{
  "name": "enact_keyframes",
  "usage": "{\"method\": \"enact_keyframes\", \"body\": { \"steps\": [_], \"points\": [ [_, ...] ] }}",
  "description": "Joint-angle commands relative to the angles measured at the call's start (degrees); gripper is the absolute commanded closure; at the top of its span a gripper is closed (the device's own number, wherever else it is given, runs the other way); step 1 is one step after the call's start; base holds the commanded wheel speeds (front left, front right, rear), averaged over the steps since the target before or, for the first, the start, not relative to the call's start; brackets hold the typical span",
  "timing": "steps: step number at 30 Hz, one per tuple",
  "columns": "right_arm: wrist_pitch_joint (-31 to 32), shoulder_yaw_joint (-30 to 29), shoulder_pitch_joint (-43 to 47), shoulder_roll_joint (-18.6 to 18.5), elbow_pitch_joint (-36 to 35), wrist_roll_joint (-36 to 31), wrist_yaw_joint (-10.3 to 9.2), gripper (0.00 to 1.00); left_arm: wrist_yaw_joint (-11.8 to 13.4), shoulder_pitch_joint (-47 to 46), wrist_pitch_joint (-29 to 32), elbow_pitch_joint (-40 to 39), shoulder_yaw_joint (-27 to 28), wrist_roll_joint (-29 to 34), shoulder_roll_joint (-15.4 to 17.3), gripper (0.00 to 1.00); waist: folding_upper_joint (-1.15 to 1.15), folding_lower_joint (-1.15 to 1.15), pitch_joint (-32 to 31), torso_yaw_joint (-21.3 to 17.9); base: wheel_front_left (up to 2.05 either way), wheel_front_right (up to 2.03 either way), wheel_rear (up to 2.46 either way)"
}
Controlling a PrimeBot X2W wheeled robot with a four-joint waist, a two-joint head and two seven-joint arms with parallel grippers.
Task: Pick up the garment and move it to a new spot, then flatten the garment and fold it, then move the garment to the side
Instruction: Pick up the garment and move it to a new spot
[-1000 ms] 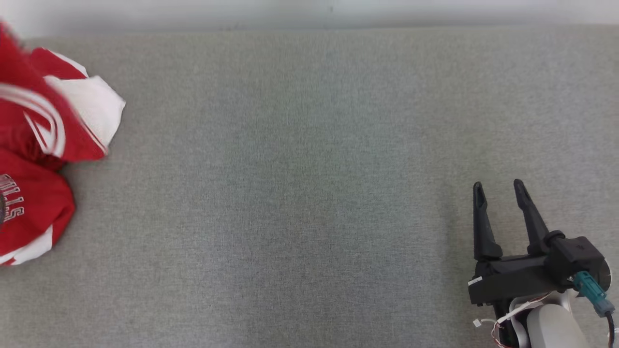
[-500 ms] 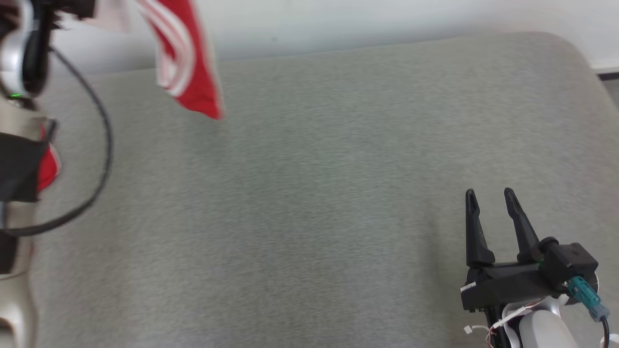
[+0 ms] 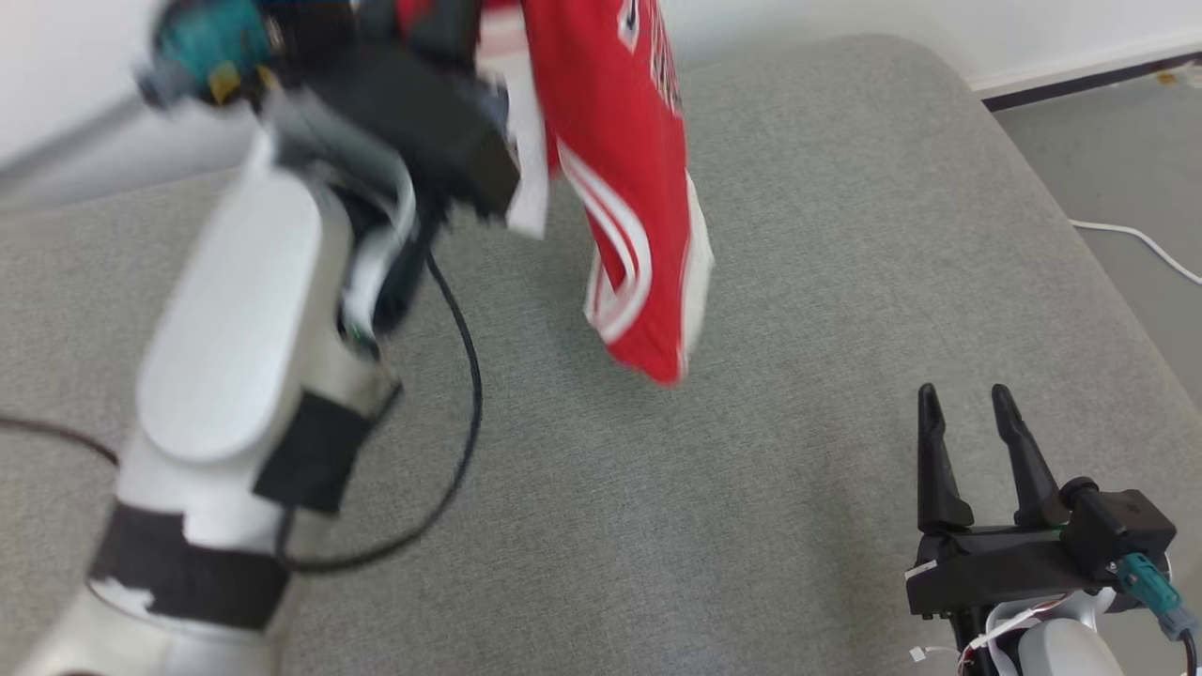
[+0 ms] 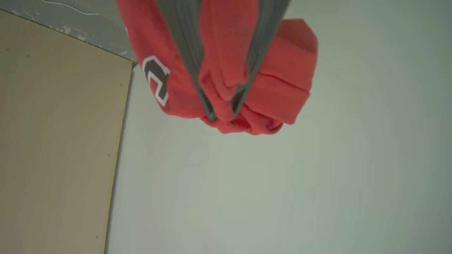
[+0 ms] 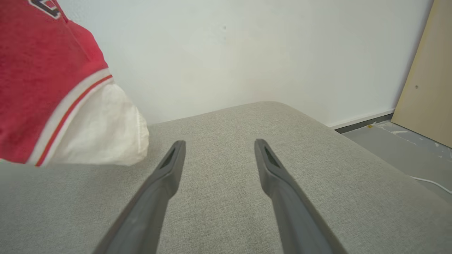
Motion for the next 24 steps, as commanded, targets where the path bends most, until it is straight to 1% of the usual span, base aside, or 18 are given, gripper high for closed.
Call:
{"method": "enact_keyframes", "body": {
  "steps": [1, 2, 3, 5, 10, 11, 14, 15, 16, 17, 21, 24],
  "points": [
    [-0.3, -0.1, 0.0, 0.1, -0.3, -0.1, -0.12, 0.00, 0.3, 3.2, -0.6, 0.6, 0.1, -0.5, 0.0, 1.00, 0.00, 0.01, 0.3, 0.3, 0.00, 0.00, 0.00],
    [-0.3, -0.2, 0.1, 0.1, -0.3, -0.3, -0.12, 0.00, 0.5, 5.4, -1.3, 0.8, 0.2, -1.0, -0.2, 1.00, 0.00, 0.01, 0.3, 0.6, 0.00, 0.00, 0.00],
    [-0.3, -0.2, 0.1, 0.1, -0.3, -0.3, -0.12, 0.00, 0.5, 5.4, -1.3, 0.8, 0.2, -1.0, -0.2, 1.00, 0.00, 0.01, 0.3, 0.6, 0.00, 0.00, 0.00],
    [-0.3, -0.4, 0.2, 0.1, 0.0, -0.5, -0.12, 0.00, 1.0, 9.8, -2.2, 1.7, -0.5, -0.9, 0.0, 1.00, 0.00, 0.01, 0.4, 1.3, 0.00, 0.00, 0.00],
    [-0.3, 0.4, -0.1, 0.1, 0.7, -0.9, -0.12, 0.00, 2.3, 21.2, -4.9, 4.8, -0.8, -2.9, -0.4, 1.00, 0.00, 0.01, 0.1, 3.1, 0.00, 0.00, 0.00],
    [-0.3, 0.6, -0.1, 0.1, 0.8, -1.1, -0.12, 0.00, 2.2, 23.2, -5.5, 5.3, -1.1, -3.0, -0.5, 1.00, 0.00, 0.01, -0.1, 3.4, 0.00, 0.00, 0.00],
    [-0.3, 0.9, -0.3, 0.1, 1.2, -1.2, -0.12, 0.00, 2.9, 27.7, -7.8, 7.1, -1.7, -2.6, -0.5, 1.00, 0.00, 0.01, -0.5, 4.3, 0.00, 0.00, 0.00],
    [-0.3, 1.0, -0.3, 0.1, 1.2, -1.4, -0.12, 0.00, 3.2, 28.6, -8.6, 7.7, -2.2, -1.6, -0.2, 0.86, 0.00, 0.01, -0.7, 4.6, 0.00, 0.00, 0.00],
    [-0.3, 1.0, -0.3, 0.1, 1.2, -1.6, -0.12, 0.00, 3.3, 29.4, -9.2, 8.3, -2.7, -1.3, -0.2, 0.03, 0.00, 0.01, -0.9, 5.0, 0.00, 0.00, 0.00],
    [-0.3, 1.0, -0.1, 0.1, 1.3, -1.8, -0.12, 0.00, 3.0, 29.8, -10.1, 8.6, -3.0, -1.2, -0.4, 0.00, 0.00, 0.01, -1.1, 5.4, 0.00, 0.00, 0.00],
    [-0.3, 0.0, 1.1, 0.1, 1.3, -2.6, -0.12, 0.00, 3.0, 29.9, -13.7, 8.0, -3.2, -0.2, -0.8, 0.00, 0.00, 0.01, -2.6, 7.8, 0.00, 0.00, 0.00],
    [-0.3, -0.4, 1.7, 0.1, 1.4, -3.2, -0.12, 0.00, 3.3, 30.2, -15.5, 6.3, -2.6, 1.1, -0.1, 0.00, 0.00, 0.01, -4.0, 9.8, 0.00, 0.00, 0.00]
  ]
}}
